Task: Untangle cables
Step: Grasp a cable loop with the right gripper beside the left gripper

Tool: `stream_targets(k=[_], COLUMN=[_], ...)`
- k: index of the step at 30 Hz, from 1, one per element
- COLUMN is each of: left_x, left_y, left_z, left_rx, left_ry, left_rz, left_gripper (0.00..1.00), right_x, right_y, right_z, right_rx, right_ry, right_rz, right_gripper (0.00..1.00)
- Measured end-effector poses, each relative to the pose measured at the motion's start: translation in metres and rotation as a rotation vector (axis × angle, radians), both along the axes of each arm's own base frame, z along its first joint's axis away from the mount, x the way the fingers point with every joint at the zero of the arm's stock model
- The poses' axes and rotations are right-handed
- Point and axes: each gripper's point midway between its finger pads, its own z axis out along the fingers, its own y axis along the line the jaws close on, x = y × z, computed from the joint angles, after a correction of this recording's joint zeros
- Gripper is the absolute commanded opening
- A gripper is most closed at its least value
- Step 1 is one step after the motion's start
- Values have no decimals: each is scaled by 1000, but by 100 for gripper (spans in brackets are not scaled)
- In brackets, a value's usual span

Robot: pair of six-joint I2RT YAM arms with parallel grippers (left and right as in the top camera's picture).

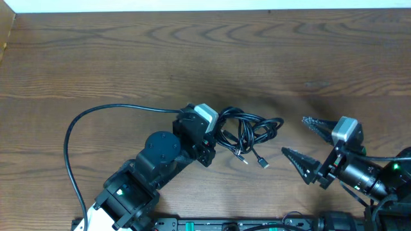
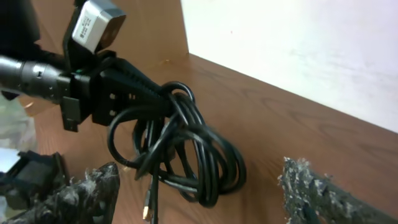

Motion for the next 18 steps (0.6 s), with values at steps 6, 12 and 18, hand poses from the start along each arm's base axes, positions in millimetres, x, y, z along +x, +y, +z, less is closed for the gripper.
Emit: stream_targets(k=[6,12,18], left_x=[-19,-33,-33], left_y=[-19,-32,-39], left_z=[11,27,56], left_rx=[59,68,17], left_ry=[-149,-300,-448], left_rz=[-205,-344,-366], left_gripper=[7,8,8], right_x=[-2,-9,-17], right_y=[2,6,11], right_z=[1,3,5], right_rx=[-3,8,39], right_ry=[-12,-15,9], right_rz=[18,64,113], right_gripper=[82,85,83])
